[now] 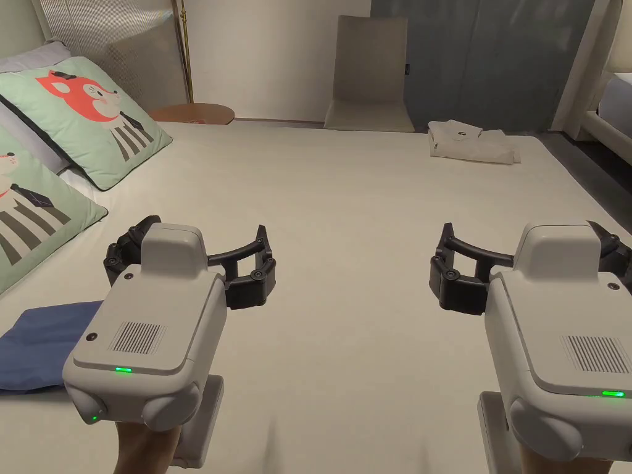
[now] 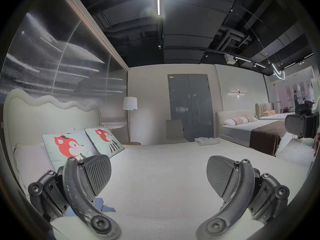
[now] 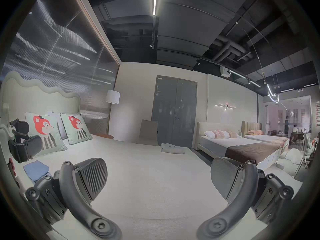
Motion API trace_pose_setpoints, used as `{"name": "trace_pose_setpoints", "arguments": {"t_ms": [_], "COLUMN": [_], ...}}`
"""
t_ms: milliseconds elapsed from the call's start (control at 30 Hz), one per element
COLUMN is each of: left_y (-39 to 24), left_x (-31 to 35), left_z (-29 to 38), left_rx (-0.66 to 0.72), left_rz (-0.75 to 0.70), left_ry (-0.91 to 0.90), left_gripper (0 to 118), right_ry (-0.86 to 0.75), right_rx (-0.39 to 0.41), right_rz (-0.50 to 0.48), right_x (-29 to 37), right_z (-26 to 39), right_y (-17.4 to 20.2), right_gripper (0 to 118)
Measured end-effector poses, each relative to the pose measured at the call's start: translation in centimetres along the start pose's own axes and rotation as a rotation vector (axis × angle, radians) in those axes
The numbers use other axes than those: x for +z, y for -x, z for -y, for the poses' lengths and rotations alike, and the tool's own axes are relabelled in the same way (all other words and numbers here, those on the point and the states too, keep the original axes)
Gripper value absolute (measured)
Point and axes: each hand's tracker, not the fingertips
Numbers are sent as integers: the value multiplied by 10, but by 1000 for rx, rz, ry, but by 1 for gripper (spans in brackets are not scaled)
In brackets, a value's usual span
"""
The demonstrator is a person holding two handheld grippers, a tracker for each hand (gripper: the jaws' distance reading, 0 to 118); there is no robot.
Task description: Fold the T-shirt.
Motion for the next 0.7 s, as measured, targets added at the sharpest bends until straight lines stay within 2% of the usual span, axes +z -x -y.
{"name": "trace_pose_setpoints", "arguments": {"t_ms": [700], "left_y": [3], "left_x": [3], "left_z": [0], "left_rx": [6], "left_rz": [-4], "left_ry": [2], "left_gripper": [110], "right_ry": [0], "right_rx": [6], "right_rz": [-3], "right_x": [1], "right_z": [-1], "right_y": [3], "right_gripper": [117]}}
